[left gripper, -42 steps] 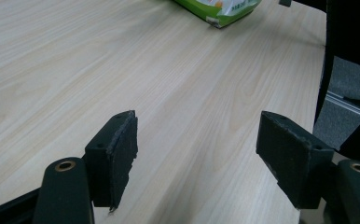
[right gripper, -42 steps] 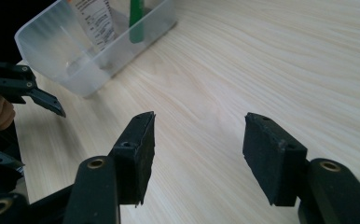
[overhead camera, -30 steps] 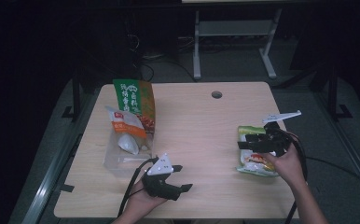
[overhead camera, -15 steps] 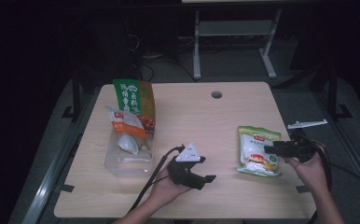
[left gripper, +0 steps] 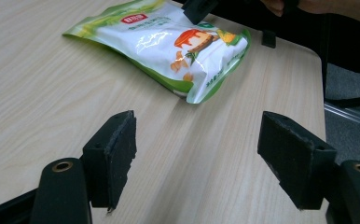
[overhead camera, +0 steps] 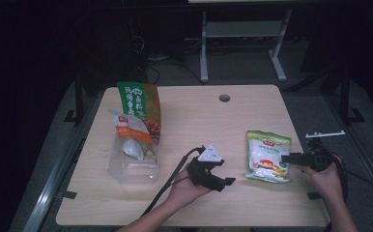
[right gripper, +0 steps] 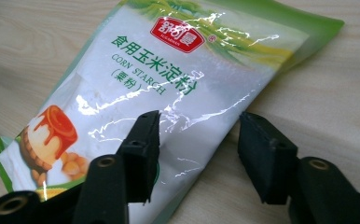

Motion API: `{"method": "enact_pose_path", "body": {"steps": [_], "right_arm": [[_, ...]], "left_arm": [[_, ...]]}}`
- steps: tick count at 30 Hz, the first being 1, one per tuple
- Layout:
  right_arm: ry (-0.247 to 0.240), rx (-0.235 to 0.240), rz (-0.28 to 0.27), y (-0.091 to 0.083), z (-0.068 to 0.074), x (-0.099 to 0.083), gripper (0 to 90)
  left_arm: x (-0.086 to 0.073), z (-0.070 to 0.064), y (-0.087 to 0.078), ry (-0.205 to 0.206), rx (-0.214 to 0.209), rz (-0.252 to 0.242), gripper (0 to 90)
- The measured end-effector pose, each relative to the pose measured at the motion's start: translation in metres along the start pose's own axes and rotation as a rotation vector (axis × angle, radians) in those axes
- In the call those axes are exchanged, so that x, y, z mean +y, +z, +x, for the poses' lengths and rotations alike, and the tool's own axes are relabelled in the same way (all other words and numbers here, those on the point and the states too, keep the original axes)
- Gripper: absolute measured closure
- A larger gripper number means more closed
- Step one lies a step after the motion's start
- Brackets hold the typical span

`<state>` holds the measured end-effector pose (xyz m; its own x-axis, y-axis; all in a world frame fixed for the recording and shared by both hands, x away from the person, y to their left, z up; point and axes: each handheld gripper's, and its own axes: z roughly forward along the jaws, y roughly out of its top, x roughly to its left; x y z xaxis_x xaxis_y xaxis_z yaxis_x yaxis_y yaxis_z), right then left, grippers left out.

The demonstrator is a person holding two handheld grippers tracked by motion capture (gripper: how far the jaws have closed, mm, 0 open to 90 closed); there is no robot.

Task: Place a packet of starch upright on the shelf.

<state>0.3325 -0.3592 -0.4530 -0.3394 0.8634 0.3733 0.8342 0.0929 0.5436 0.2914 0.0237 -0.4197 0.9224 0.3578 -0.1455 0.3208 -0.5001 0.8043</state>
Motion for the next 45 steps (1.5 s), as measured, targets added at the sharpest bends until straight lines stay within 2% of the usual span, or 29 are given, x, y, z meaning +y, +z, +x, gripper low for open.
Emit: {"method": "enact_pose_path", "body": {"steps": [1, 4, 6, 7, 11, 13, 14, 15, 16, 19, 21, 22, 25, 26, 27, 29, 30, 33, 34, 39, 41, 44, 45], "right_arm": [[0.003, 0.008, 0.001, 0.0, 0.0, -0.001, 56.9], [0.015, 0.02, 0.0, 0.0, 0.002, -0.003, 59.7], [0.007, 0.016, 0.003, 0.0, 0.005, -0.004, 63.0], [-0.002, 0.013, 0.006, 0.0, 0.008, -0.005, 67.4], [-0.01, 0.008, 0.018, 0.0, 0.013, -0.008, 73.3], [-0.016, 0.032, 0.047, -0.001, 0.015, -0.01, 75.8], [-0.016, 0.032, 0.047, -0.001, 0.015, -0.01, 75.8], [-0.027, 0.029, 0.059, -0.003, 0.014, -0.009, 67.9], [-0.027, 0.029, 0.059, -0.003, 0.014, -0.009, 67.9], [-0.015, 0.027, 0.063, -0.001, 0.009, -0.006, 55.4], [0.015, 0.062, 0.054, 0.006, 0.004, -0.003, 54.7], [0.015, 0.062, 0.054, 0.006, 0.004, -0.003, 54.7], [0.036, 0.103, 0.055, 0.01, 0.003, -0.002, 70.6], [0.036, 0.103, 0.055, 0.01, 0.003, -0.002, 70.6], [0.037, 0.119, 0.055, 0.01, 0.003, -0.002, 77.6], [0.007, 0.104, 0.055, 0.009, 0.007, -0.002, 84.7], [0.007, 0.104, 0.055, 0.009, 0.007, -0.002, 84.7], [-0.042, 0.062, 0.049, 0.004, 0.017, -0.001, 86.7], [-0.042, 0.062, 0.049, 0.004, 0.017, -0.001, 86.7], [-0.089, 0.085, -0.003, -0.004, 0.029, -0.001, 87.4], [-0.132, 0.103, -0.044, -0.01, 0.039, 0.001, 87.5], [-0.156, 0.118, -0.063, -0.014, 0.046, 0.003, 87.5], [-0.185, 0.128, -0.083, -0.019, 0.052, 0.005, 87.5]], "left_arm": [[0.0, 0.0, 0.001, -0.001, 0.001, -0.001, 27.8], [0.0, 0.0, 0.002, -0.007, 0.0, -0.001, 27.8], [0.0, 0.001, 0.002, -0.007, 0.002, 0.0, 27.9], [0.0, 0.001, 0.003, -0.012, 0.004, -0.001, 27.8], [0.0, 0.002, 0.004, -0.019, 0.004, 0.001, 27.8], [0.0, 0.002, 0.005, -0.02, 0.002, 0.003, 27.9], [0.0, 0.002, 0.005, -0.02, 0.002, 0.003, 27.9], [0.0, 0.003, 0.007, -0.023, 0.0, 0.008, 27.9], [0.0, 0.003, 0.007, -0.023, 0.0, 0.008, 27.9], [0.001, 0.004, 0.01, -0.031, -0.004, 0.008, 27.9], [0.003, 0.005, 0.012, -0.036, -0.011, 0.011, 27.9], [0.004, 0.005, 0.013, -0.036, -0.015, 0.01, 27.9], [0.006, 0.006, 0.017, -0.037, -0.025, 0.012, 28.0], [0.007, 0.006, 0.019, -0.045, -0.027, 0.01, 28.0], [0.007, 0.007, 0.02, -0.051, -0.032, 0.011, 28.0], [0.007, 0.009, 0.024, -0.058, -0.036, 0.013, 28.0], [0.007, 0.009, 0.024, -0.058, -0.036, 0.013, 28.0], [0.007, 0.011, 0.026, -0.07, -0.041, 0.016, 28.0], [0.007, 0.011, 0.026, -0.079, -0.041, 0.012, 28.0], [0.009, 0.016, 0.029, -0.102, -0.046, 0.014, 28.0], [0.009, 0.018, 0.03, -0.106, -0.042, 0.01, 28.2], [0.01, 0.02, 0.032, -0.109, -0.041, 0.006, 28.3], [0.01, 0.021, 0.032, -0.109, -0.037, 0.006, 28.3]]}}
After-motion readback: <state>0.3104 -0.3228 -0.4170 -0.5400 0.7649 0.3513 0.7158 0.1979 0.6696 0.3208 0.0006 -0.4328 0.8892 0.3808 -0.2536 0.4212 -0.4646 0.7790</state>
